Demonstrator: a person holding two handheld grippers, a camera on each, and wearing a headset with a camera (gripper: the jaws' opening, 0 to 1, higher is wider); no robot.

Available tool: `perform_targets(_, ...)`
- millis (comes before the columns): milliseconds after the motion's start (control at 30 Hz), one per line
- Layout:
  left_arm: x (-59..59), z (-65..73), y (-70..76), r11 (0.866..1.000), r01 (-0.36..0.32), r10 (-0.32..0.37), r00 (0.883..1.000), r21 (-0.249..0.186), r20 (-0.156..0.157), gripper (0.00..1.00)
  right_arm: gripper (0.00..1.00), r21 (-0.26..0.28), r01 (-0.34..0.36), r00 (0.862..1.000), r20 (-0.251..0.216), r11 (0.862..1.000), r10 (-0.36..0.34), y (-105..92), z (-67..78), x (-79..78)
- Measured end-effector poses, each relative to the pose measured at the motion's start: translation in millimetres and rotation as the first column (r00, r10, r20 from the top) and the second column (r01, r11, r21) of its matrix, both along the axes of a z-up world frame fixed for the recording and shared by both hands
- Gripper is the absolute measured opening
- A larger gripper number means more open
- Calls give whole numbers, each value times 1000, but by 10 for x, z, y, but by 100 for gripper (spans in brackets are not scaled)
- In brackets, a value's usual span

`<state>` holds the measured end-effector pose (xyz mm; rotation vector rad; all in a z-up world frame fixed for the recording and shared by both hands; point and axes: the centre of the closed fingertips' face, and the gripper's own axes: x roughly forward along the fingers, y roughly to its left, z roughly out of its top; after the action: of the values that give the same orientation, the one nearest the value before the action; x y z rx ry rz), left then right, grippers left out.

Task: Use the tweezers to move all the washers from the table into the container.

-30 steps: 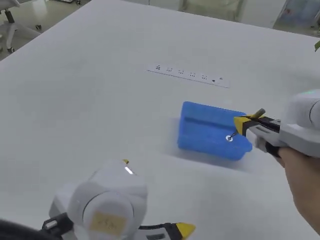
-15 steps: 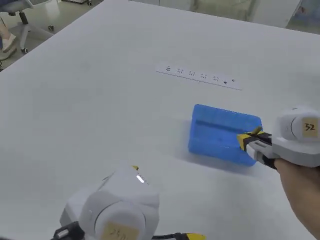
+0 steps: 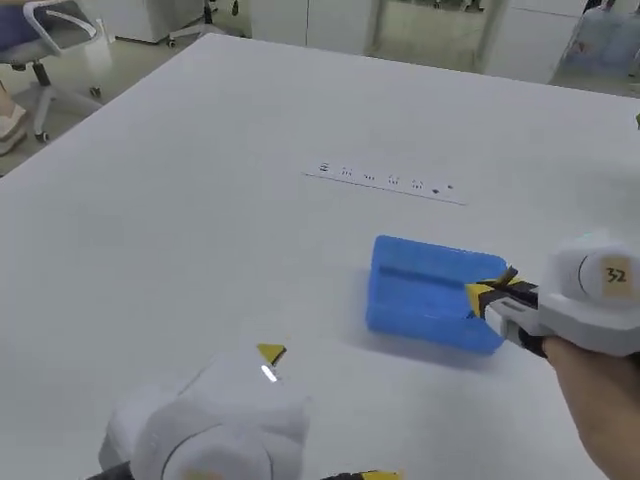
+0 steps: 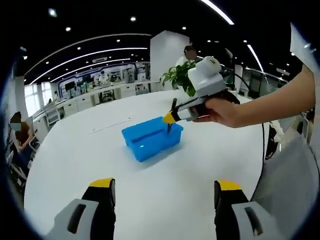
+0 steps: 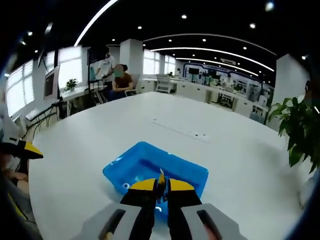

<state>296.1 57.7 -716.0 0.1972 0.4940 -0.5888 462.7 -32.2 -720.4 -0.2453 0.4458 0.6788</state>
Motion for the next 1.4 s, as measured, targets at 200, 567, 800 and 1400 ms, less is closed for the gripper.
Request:
perform_targets(200, 136, 541, -220, 993, 121, -119, 990, -14, 75, 54, 3, -64, -116, 989, 85, 991, 121, 72, 358, -341)
perform_targets(567, 56, 901, -623, 945, 321, -315, 945, -60, 88, 29, 4, -168, -250, 965, 31, 953, 259, 138, 192, -1214)
perform_targets(800, -129, 814, -914, 881, 472, -470, 881, -21, 62, 22, 4, -213, -314, 947, 3, 925, 322, 173, 72, -1516)
perform_targets(1400, -169, 274, -1056, 733, 658, -660, 749, 174, -49, 0, 4, -366, -433, 896, -75, 824, 438, 118, -303, -1621)
